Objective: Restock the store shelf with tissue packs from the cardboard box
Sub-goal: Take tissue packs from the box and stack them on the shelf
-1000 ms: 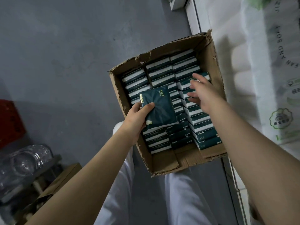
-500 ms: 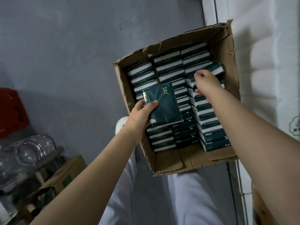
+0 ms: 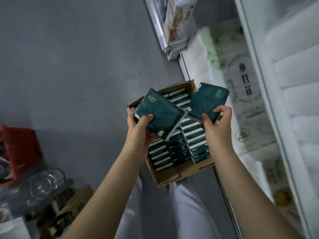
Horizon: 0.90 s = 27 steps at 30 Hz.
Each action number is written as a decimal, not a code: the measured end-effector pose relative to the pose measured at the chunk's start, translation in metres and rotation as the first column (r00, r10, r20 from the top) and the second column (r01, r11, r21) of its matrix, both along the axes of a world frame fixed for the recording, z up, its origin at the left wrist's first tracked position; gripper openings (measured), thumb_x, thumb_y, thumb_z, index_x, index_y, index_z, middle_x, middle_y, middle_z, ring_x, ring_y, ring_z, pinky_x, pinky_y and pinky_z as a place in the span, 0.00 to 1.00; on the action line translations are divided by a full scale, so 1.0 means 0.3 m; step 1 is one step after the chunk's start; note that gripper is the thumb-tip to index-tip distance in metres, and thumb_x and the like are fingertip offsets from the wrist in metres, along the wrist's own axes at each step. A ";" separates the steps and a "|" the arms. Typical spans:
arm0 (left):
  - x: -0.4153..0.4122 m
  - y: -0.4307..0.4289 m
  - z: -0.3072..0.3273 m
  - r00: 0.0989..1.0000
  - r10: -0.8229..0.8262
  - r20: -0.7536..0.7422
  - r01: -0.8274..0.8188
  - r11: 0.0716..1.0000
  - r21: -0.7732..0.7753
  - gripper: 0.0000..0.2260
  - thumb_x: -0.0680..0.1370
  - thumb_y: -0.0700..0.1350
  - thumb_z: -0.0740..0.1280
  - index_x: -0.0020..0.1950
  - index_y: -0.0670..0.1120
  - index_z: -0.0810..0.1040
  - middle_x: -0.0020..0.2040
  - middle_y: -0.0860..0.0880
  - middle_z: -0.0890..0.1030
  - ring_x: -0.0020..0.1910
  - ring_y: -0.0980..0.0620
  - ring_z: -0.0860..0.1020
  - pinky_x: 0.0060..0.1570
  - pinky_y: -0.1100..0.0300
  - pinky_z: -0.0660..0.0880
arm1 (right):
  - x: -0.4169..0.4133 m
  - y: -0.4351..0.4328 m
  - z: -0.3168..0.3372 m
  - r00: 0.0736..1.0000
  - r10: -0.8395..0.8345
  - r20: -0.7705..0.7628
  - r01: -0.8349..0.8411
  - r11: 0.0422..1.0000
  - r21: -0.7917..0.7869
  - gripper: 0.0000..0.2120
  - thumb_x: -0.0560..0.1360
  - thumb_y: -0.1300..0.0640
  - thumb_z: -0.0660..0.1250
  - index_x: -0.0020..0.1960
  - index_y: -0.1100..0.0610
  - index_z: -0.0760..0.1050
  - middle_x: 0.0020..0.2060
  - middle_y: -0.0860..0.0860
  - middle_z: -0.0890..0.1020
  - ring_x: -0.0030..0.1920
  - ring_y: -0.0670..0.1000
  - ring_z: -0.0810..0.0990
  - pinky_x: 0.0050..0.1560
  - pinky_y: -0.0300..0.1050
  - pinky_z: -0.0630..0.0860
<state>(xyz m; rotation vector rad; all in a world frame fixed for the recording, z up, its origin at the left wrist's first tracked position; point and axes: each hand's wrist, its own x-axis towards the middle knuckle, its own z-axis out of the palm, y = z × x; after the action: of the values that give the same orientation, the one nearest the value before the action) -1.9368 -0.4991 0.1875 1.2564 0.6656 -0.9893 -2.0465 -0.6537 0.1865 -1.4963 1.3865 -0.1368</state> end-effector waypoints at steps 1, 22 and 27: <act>0.026 0.000 0.089 1.000 0.015 -0.004 -0.015 0.999 -0.031 0.24 0.79 0.40 0.63 0.72 0.57 0.62 0.60 0.46 0.76 0.45 0.49 0.83 0.33 0.58 0.78 | 0.014 0.016 0.098 0.997 -0.064 0.042 0.064 0.998 -0.006 0.16 0.77 0.62 0.67 0.51 0.45 0.63 0.51 0.47 0.74 0.50 0.49 0.79 0.54 0.59 0.79; 0.217 0.017 1.520 0.872 -0.134 0.470 0.366 0.816 -0.447 0.09 0.81 0.43 0.62 0.61 0.46 0.72 0.53 0.45 0.80 0.41 0.52 0.78 0.40 0.59 0.70 | -0.023 0.130 1.700 0.727 -0.159 0.668 0.473 0.821 -0.319 0.12 0.76 0.58 0.70 0.56 0.47 0.72 0.33 0.48 0.70 0.36 0.49 0.72 0.35 0.36 0.72; 0.112 -0.042 1.754 0.679 -0.216 0.702 0.599 0.715 -0.360 0.22 0.82 0.38 0.60 0.71 0.59 0.64 0.52 0.53 0.81 0.51 0.44 0.81 0.51 0.47 0.75 | -0.182 0.153 1.900 0.668 -0.105 0.737 0.558 0.725 -0.403 0.19 0.77 0.57 0.68 0.61 0.38 0.68 0.38 0.55 0.70 0.40 0.52 0.71 0.44 0.48 0.72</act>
<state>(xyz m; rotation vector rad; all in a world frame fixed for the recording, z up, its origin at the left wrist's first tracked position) -1.9032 -0.5116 0.7138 1.1015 -0.4754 -0.9656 -2.1012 -0.6079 0.7566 -1.4055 1.0202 -1.3790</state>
